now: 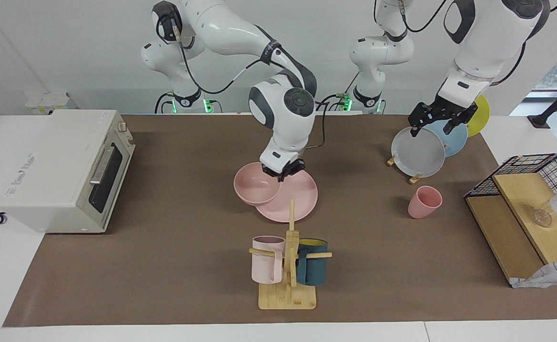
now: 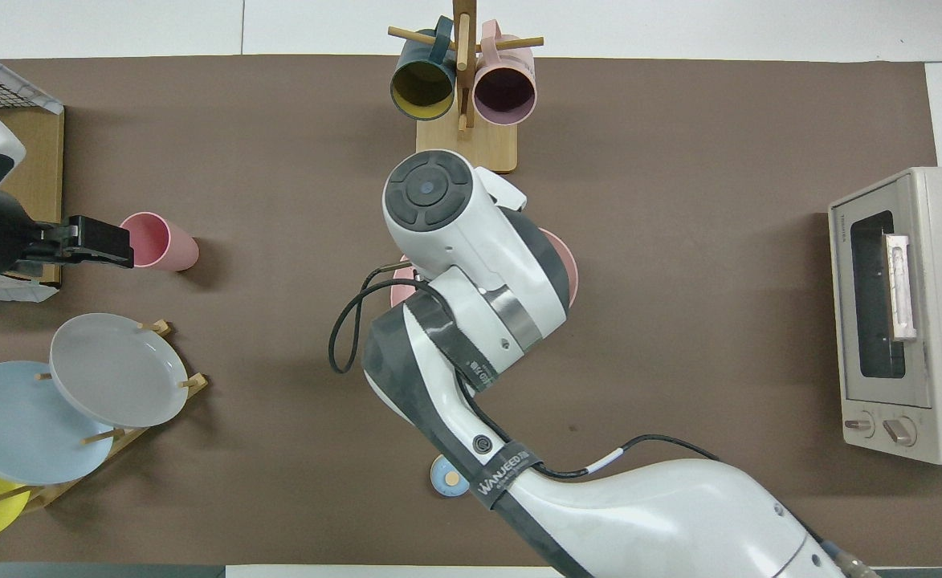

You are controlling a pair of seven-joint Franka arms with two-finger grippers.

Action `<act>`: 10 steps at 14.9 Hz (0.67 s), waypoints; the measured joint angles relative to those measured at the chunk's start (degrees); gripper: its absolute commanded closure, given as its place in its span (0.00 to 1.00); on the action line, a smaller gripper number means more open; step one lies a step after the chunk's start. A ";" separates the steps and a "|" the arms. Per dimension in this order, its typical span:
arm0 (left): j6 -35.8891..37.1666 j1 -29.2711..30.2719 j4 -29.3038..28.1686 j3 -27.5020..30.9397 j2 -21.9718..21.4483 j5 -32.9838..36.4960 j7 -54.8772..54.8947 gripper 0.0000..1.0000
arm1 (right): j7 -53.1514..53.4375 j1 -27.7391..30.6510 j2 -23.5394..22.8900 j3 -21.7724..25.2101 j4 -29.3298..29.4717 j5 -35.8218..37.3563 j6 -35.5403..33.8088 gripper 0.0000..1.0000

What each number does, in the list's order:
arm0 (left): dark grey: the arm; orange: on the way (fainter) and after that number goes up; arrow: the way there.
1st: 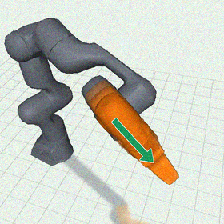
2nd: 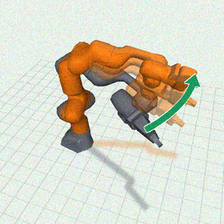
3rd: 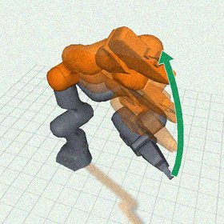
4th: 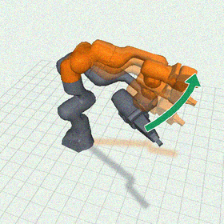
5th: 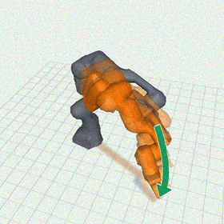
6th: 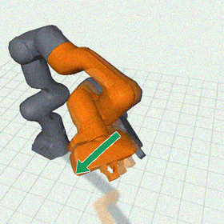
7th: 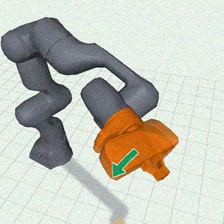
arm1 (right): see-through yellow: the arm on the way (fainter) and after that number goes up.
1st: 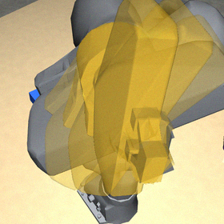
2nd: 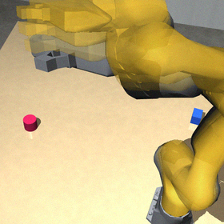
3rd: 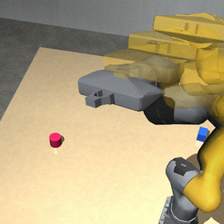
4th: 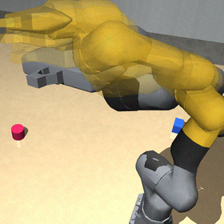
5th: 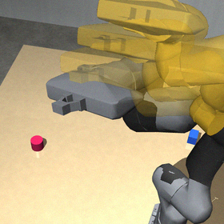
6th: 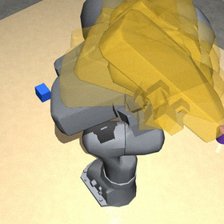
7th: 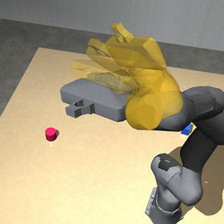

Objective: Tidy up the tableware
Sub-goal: 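Reach the right gripper to the pink bowl and grasp its rim, then carry the pink bowl with the right gripper onto the pink plate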

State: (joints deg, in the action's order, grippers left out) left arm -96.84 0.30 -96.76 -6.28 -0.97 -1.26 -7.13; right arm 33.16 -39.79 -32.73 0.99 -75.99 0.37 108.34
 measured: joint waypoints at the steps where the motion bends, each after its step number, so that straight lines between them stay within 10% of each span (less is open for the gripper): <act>1: -1.19 0.51 -0.14 0.03 1.06 0.00 0.46 0.00 | 0.79 -0.50 -0.08 -0.27 -0.01 0.00 1.29 1.00; 7: -8.68 2.11 -0.56 0.09 9.10 0.00 1.41 0.00 | 2.78 -1.98 -1.93 -0.40 -0.34 -0.01 2.38 1.00; 10: -12.14 2.14 -1.00 0.08 12.54 0.00 1.42 0.00 | 2.80 -1.43 -2.00 -0.35 -0.37 -0.46 1.98 0.44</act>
State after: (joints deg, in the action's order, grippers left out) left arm -108.98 2.45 -97.76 -6.20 11.57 -1.26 -5.71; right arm 35.96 -41.22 -34.73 0.65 -76.36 -0.09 110.32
